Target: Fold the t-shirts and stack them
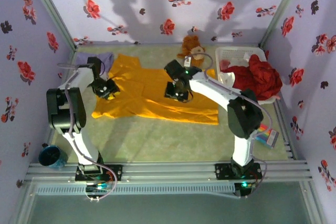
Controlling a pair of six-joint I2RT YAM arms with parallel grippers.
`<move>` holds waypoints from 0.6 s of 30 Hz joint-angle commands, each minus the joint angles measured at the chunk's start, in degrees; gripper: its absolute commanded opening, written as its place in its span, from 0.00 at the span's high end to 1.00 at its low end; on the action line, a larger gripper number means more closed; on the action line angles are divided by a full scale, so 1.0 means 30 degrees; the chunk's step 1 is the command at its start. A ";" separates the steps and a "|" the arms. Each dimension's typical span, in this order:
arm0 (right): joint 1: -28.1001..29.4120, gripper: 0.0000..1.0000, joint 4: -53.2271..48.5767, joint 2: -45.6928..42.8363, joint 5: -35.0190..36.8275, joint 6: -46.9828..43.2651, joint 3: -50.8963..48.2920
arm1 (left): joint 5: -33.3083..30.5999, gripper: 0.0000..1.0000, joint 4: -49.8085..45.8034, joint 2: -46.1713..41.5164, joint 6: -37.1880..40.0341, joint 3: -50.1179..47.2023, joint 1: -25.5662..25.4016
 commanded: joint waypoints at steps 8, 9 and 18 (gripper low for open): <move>-0.0007 0.89 0.2984 -0.2420 0.1466 0.0214 -0.7464 | -0.3558 1.00 0.0157 0.0635 0.1639 -0.1750 0.0071; -0.0021 0.89 0.2871 -0.2295 0.1668 0.0162 -0.7588 | -0.3749 1.00 0.0169 0.0562 0.1647 -0.1944 0.0071; -0.0057 0.93 0.2408 -0.1928 0.1859 0.0565 -0.9509 | -0.4291 1.00 0.0834 -0.0290 0.1420 -0.4868 0.0487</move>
